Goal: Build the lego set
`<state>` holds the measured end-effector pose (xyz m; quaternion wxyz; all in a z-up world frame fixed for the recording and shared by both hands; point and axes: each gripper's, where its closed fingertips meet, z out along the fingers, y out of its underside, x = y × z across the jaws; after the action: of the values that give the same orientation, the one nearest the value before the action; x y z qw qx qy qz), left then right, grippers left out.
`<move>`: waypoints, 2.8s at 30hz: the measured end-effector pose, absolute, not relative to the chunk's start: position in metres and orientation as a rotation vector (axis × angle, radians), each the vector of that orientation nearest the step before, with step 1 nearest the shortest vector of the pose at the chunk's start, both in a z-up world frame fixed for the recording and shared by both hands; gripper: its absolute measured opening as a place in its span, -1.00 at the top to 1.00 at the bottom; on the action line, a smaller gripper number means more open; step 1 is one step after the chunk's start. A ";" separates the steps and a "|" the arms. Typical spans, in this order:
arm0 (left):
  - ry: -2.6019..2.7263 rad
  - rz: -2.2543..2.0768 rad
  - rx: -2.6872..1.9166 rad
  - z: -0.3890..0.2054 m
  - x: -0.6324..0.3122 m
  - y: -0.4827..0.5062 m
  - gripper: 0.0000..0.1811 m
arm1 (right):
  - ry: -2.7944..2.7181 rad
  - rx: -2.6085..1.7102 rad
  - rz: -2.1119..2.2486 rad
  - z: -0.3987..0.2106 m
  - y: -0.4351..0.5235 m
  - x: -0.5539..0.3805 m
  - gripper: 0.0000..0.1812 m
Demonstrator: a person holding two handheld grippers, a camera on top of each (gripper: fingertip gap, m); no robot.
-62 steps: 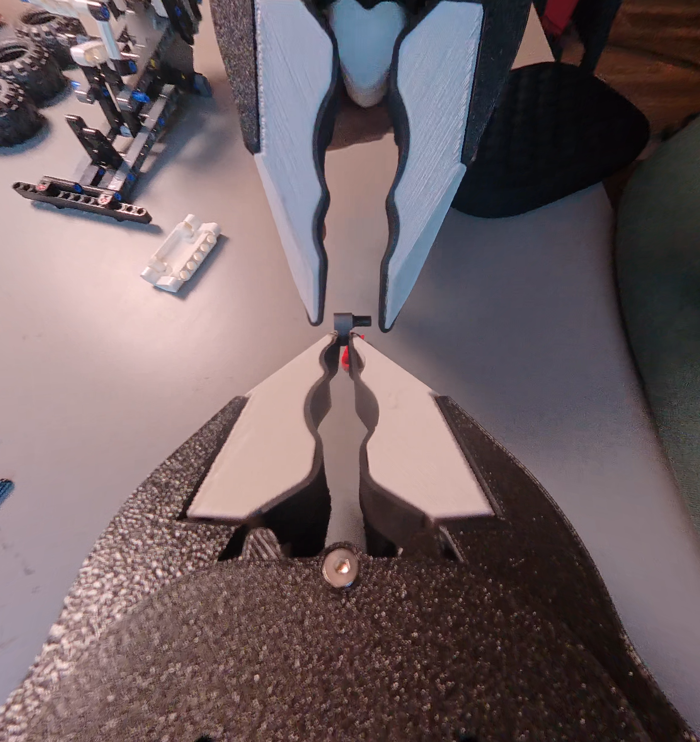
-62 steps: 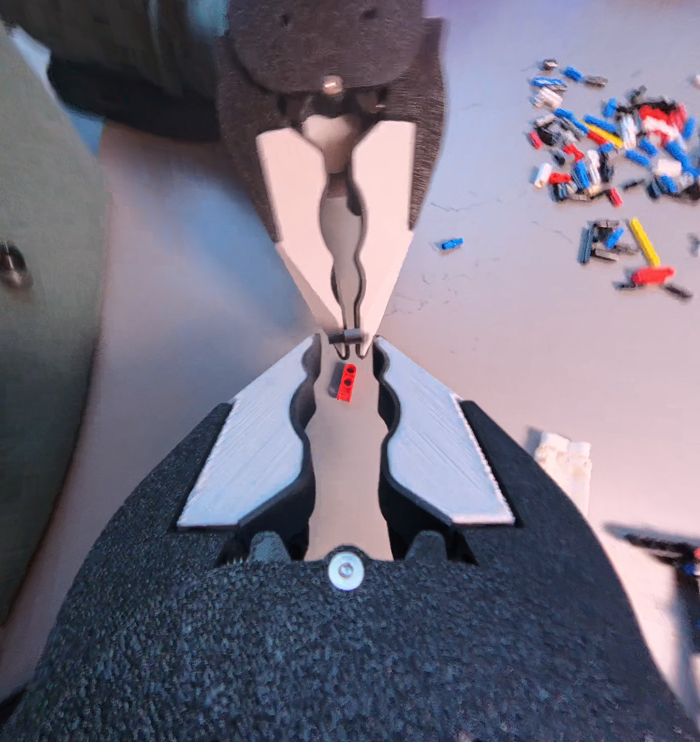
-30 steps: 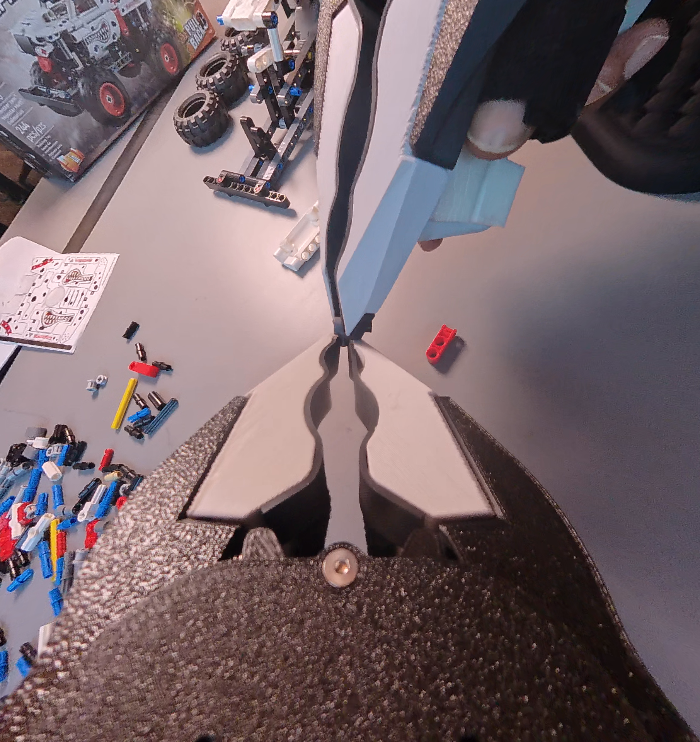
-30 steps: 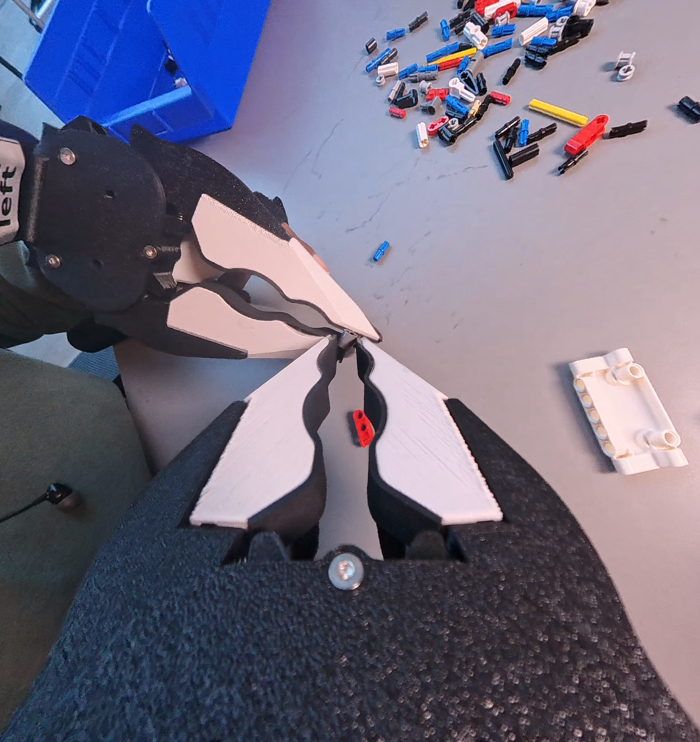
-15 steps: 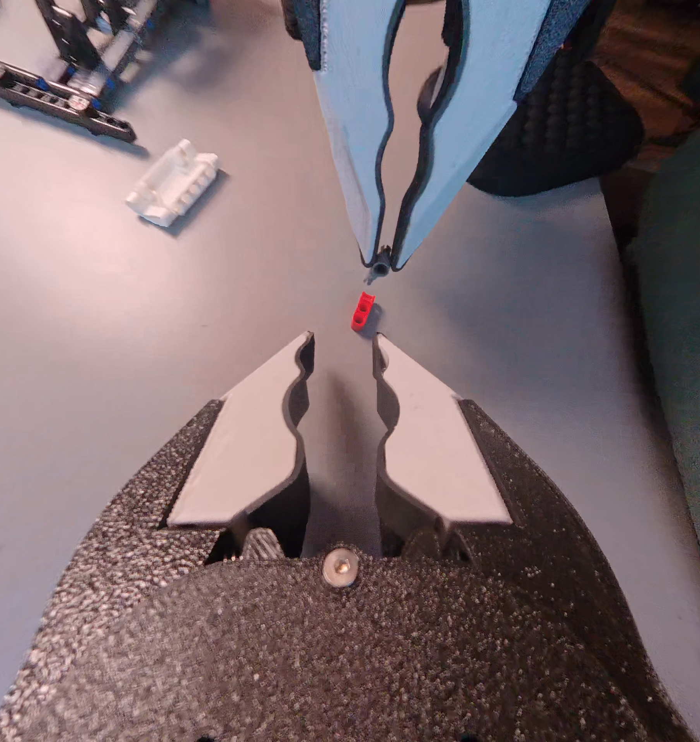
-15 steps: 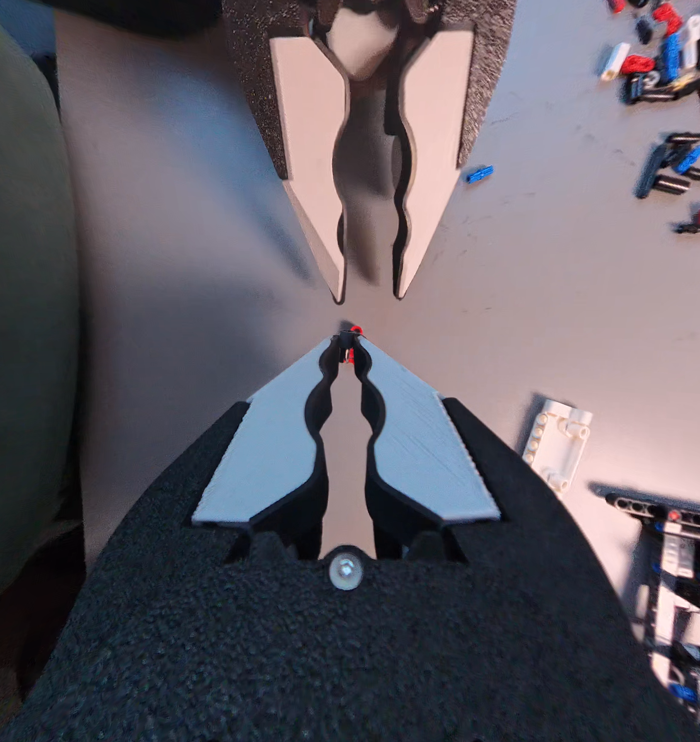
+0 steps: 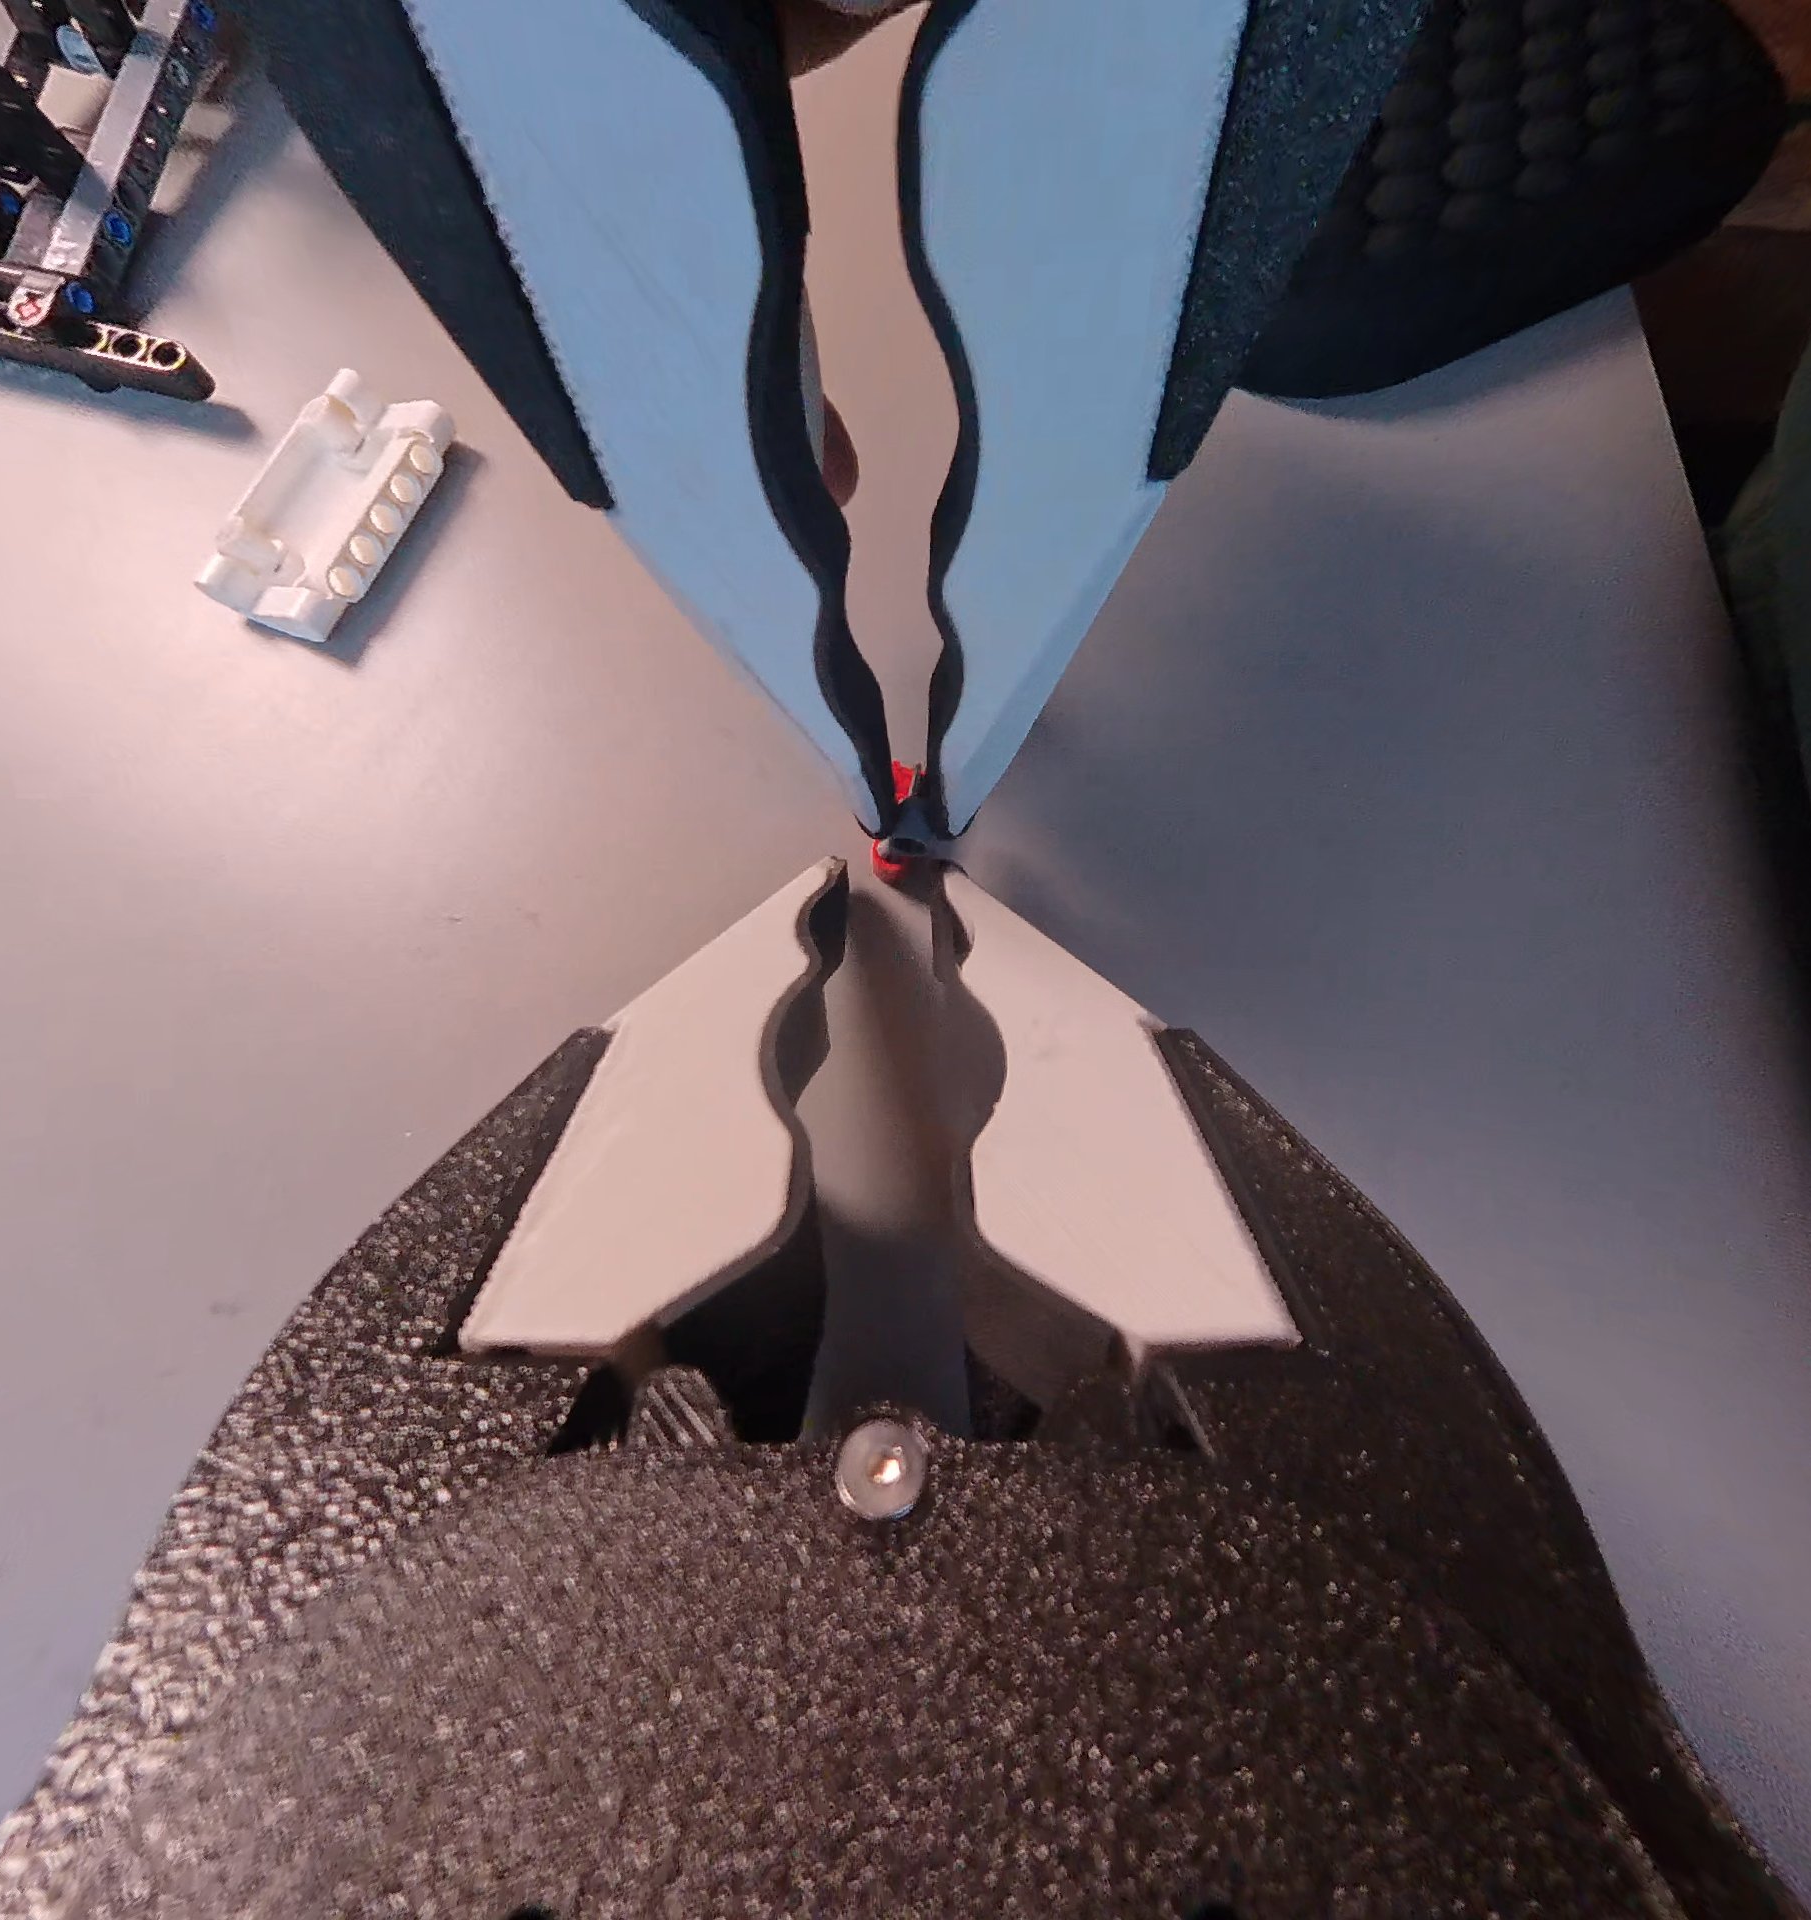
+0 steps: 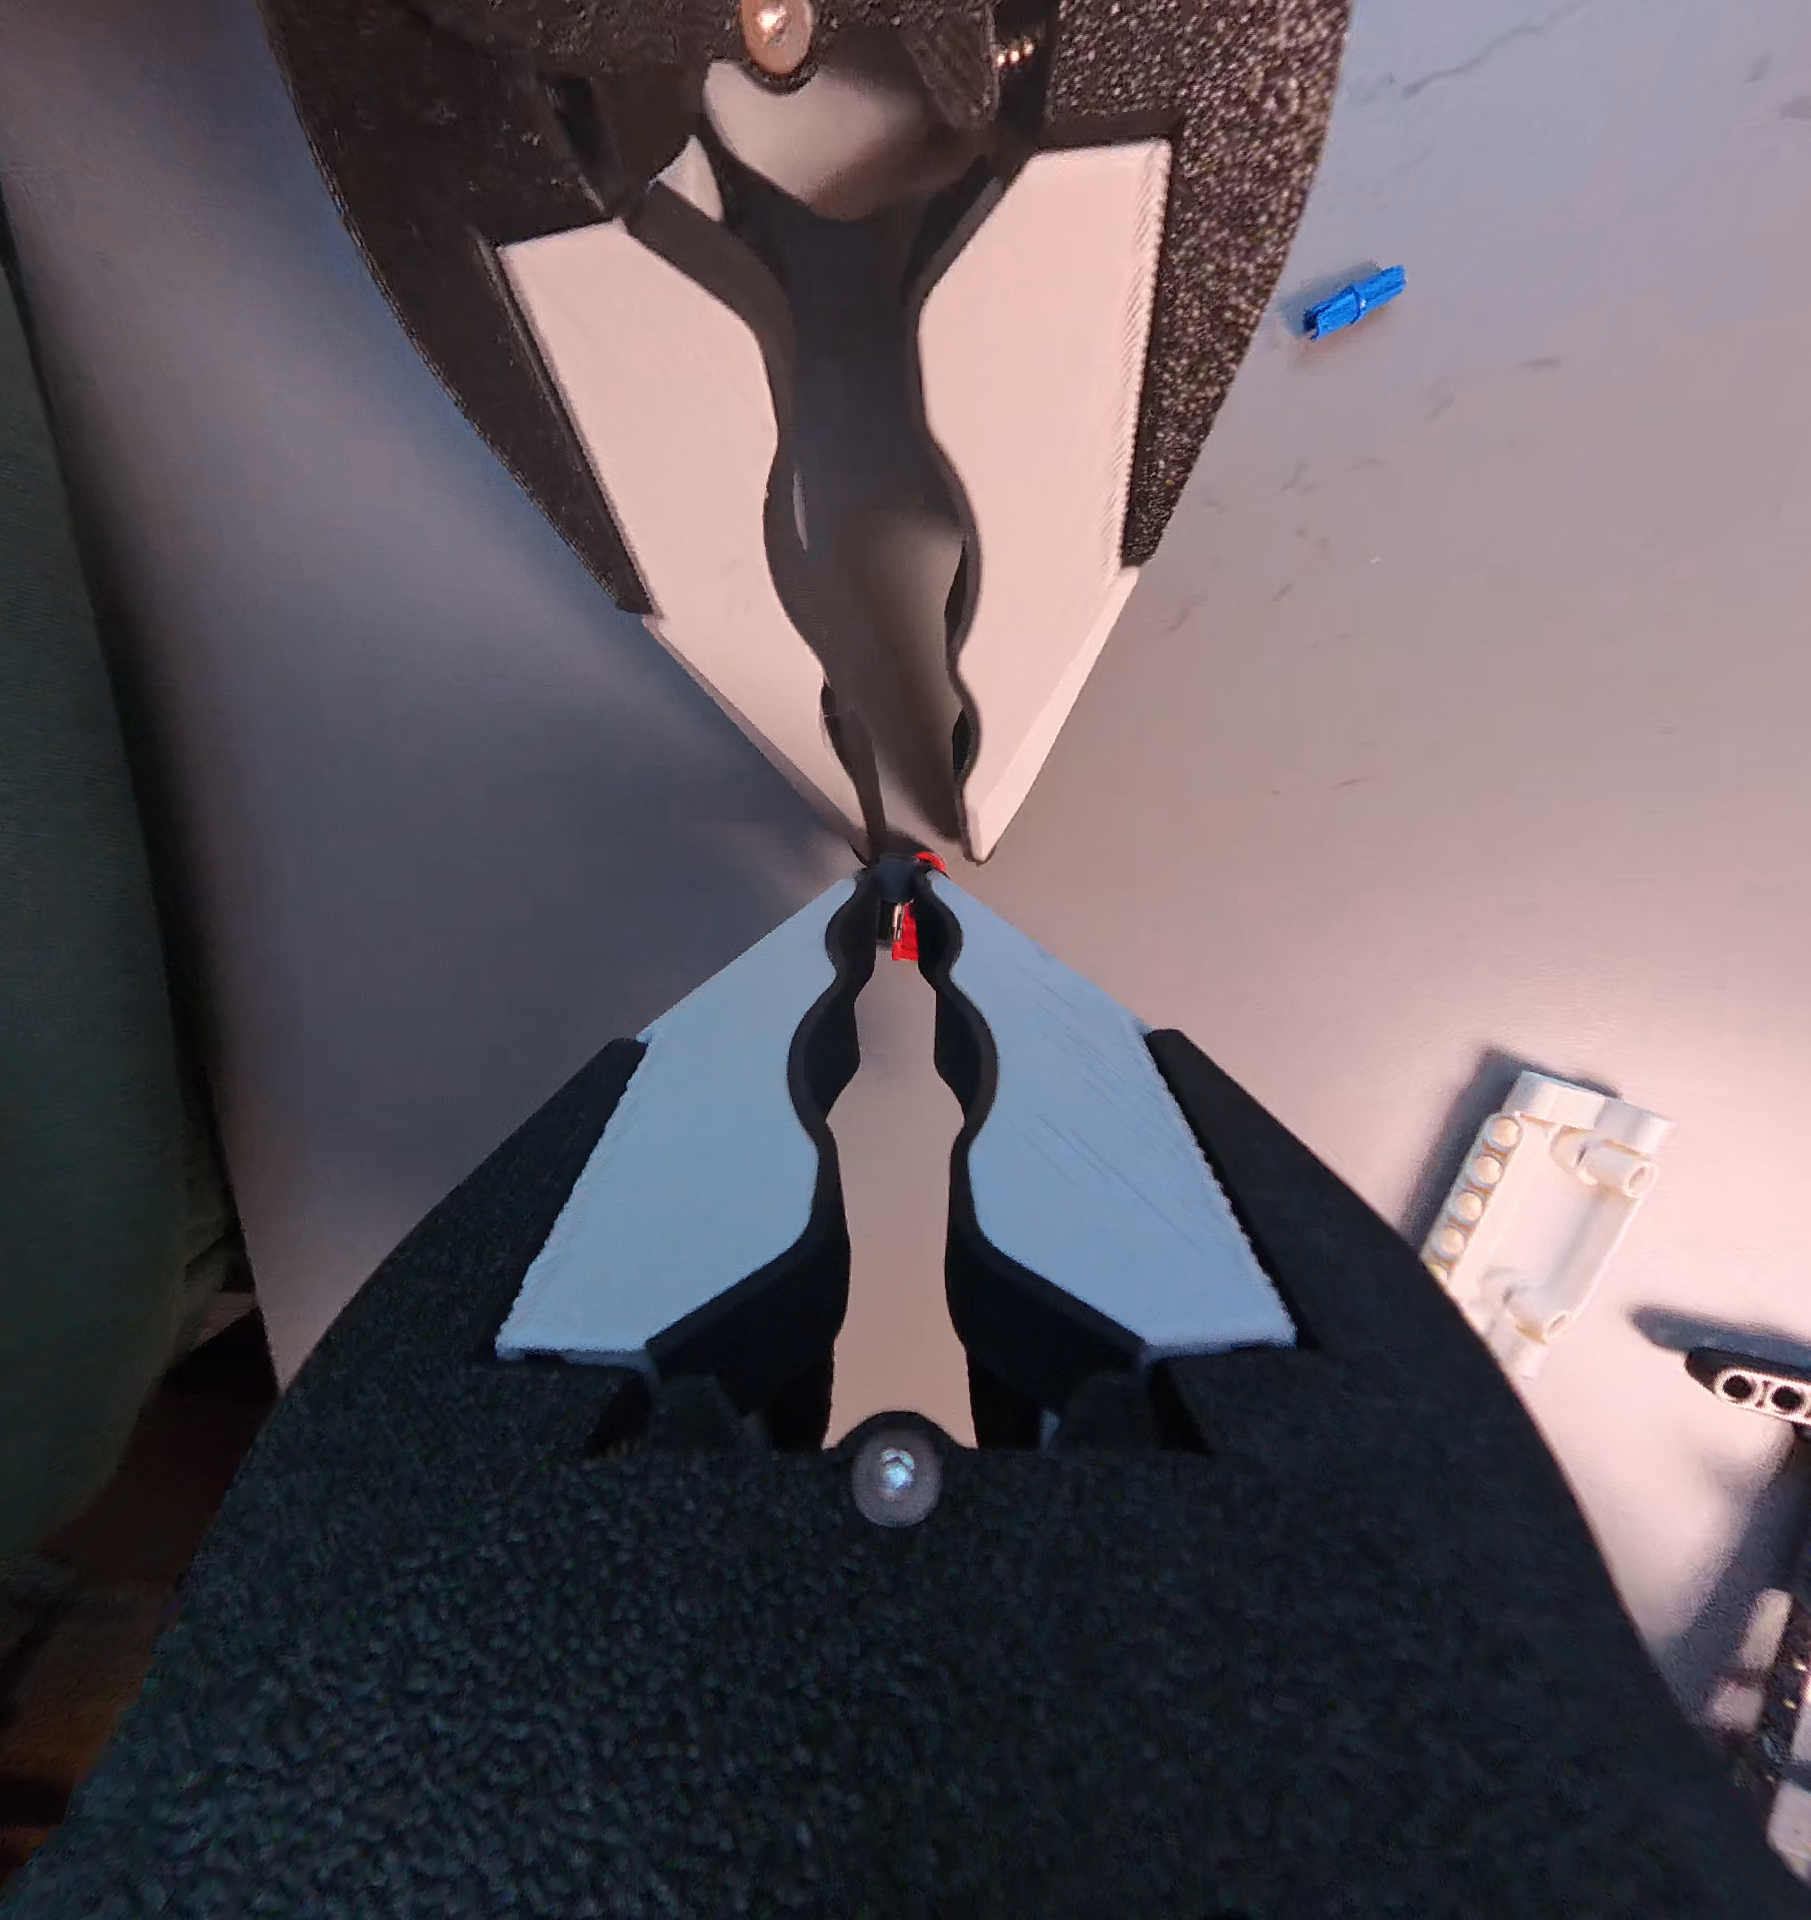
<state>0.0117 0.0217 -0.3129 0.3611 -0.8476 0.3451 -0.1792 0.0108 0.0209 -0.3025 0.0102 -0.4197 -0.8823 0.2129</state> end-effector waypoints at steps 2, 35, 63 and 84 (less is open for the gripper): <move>0.903 -0.449 -2.194 -0.315 0.013 0.022 0.86 | -2.766 -1.353 0.692 -0.303 0.019 0.013 0.93; 0.933 -0.438 -2.185 -0.317 0.017 0.021 0.96 | -2.980 -1.702 0.786 -0.305 0.023 0.020 0.94; 0.874 -0.484 -2.216 -0.316 0.017 0.022 0.95 | -2.608 -1.276 0.615 -0.309 0.024 0.011 0.93; 0.169 -1.615 -1.627 -0.189 -0.012 0.008 0.63 | -1.941 -0.193 0.575 -0.177 -0.001 0.003 0.93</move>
<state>-0.0120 0.0077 -0.1893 0.4090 -0.6458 0.0672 -0.6412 0.0034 -0.0006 -0.1772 0.5262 -0.0809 -0.8116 0.2405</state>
